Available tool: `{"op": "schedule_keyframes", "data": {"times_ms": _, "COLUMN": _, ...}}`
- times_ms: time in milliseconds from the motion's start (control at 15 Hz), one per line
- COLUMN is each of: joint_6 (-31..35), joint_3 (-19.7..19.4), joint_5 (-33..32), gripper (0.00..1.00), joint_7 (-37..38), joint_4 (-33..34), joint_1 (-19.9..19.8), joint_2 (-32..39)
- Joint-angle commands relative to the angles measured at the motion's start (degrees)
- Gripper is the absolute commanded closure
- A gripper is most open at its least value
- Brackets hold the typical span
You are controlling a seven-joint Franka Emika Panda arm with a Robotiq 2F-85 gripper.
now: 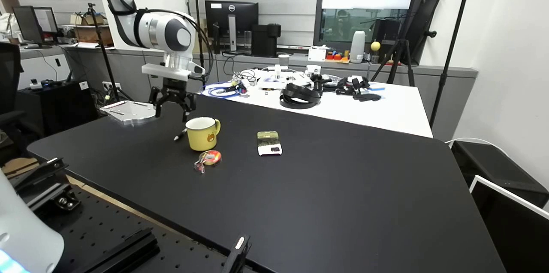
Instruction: Pick up the pen from the table and put it in the yellow cup. Pick up the pen from the yellow cup and put it on the table
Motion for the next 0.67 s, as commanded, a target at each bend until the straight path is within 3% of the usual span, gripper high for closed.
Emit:
{"op": "schedule_keyframes", "data": {"times_ms": 0, "joint_6": -1.00, "joint_3": 1.06, "joint_5": 1.23, "gripper": 0.00, "joint_7": -0.83, "joint_4": -3.71, "joint_1": -1.22, "joint_2": -5.54}}
{"op": "schedule_keyframes", "data": {"times_ms": 600, "joint_6": -2.69, "joint_3": 0.37, "joint_5": 0.70, "gripper": 0.00, "joint_7": -1.21, "joint_4": -3.12, "joint_1": -0.49, "joint_2": -6.00}}
